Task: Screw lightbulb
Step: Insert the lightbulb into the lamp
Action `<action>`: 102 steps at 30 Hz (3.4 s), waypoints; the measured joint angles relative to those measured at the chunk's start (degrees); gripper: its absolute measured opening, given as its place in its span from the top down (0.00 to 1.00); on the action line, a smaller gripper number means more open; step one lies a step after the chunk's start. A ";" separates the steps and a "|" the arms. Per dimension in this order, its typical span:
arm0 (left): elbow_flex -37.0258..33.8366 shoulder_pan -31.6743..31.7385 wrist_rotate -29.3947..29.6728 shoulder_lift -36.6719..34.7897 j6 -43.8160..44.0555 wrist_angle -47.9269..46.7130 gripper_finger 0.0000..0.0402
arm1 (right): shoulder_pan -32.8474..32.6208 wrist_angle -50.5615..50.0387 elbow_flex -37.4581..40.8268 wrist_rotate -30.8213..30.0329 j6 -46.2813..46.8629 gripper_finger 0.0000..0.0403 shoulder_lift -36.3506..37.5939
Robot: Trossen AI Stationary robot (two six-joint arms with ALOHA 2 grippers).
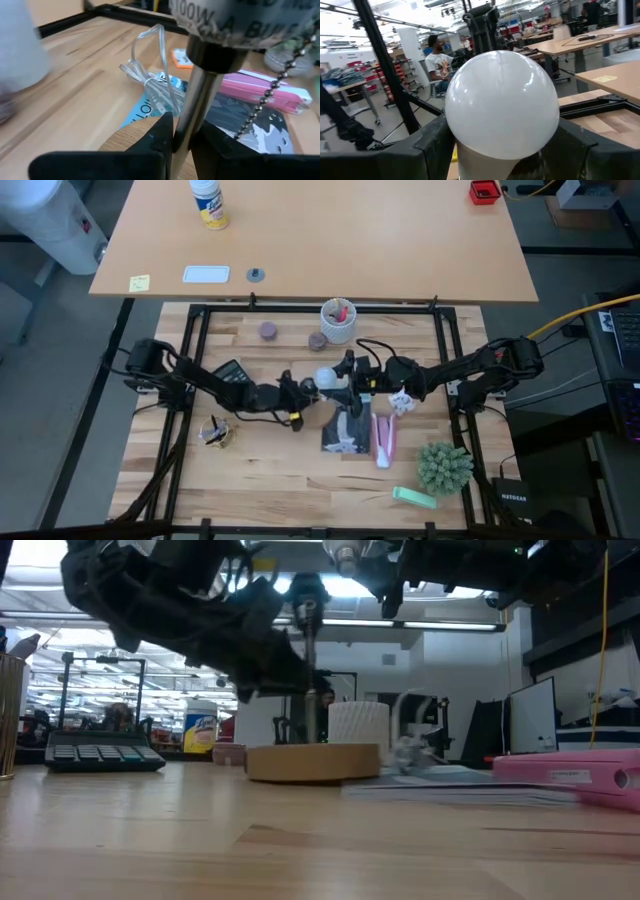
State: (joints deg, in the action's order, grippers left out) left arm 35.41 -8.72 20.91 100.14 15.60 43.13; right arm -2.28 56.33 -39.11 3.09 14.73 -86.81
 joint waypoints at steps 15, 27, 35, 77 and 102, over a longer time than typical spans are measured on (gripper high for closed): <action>2.19 0.18 7.45 -8.07 -10.00 -7.95 0.87 | 0.00 0.30 0.00 2.51 -0.02 0.37 1.72; 2.48 0.14 10.12 -11.06 -7.40 -20.15 0.86 | 0.00 -1.14 0.00 2.51 -0.03 0.37 1.77; 2.21 0.22 14.67 -13.13 -12.47 -23.27 0.86 | 0.00 -1.29 0.00 2.51 -0.03 0.37 1.75; 2.28 -1.07 7.80 -16.50 3.91 -35.40 0.63 | 0.00 -0.86 0.00 -0.52 -0.08 0.37 1.71; 2.21 -9.86 4.56 -47.83 18.35 -55.44 0.55 | 0.07 0.42 -13.53 -5.07 -20.79 0.37 -8.59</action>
State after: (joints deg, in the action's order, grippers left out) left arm 37.63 -18.58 25.47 52.31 33.95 -12.31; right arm -2.22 56.75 -52.64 -1.98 -6.06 -95.39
